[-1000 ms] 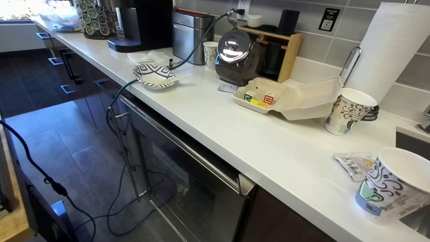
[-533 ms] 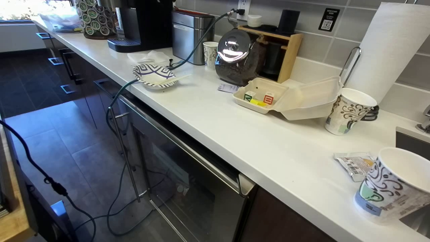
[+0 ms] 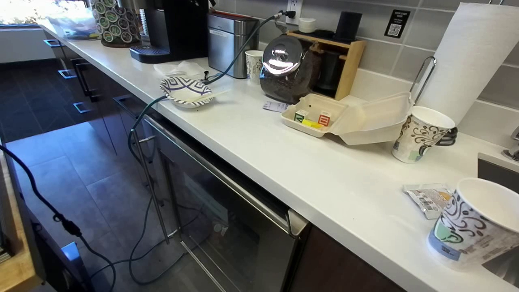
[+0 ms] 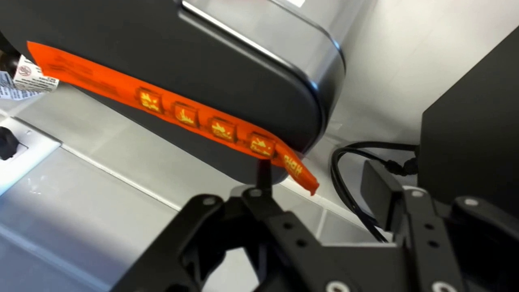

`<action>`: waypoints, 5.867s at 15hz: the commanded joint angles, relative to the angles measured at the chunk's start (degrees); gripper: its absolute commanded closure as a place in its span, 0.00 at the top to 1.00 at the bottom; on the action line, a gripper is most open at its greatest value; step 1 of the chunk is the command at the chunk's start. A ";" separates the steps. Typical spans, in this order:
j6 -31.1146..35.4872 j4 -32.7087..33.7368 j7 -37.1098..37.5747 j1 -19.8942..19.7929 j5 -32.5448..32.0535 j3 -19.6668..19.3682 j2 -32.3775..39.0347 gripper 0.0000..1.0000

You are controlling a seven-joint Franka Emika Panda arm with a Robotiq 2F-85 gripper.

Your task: Put the orange object on the blue and white object

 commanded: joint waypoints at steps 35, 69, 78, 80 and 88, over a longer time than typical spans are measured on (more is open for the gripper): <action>-6.93 -51.01 30.75 -4.80 -0.44 -0.67 -36.78 0.00; 5.52 -76.30 45.27 -19.10 -27.03 10.13 -49.91 0.00; 0.14 -72.63 44.68 -15.51 -27.63 7.36 -39.26 0.00; -1.18 -71.47 44.62 -14.72 -28.13 6.83 -37.22 0.00; -5.14 -67.69 42.52 -12.13 -26.40 5.61 -32.39 0.40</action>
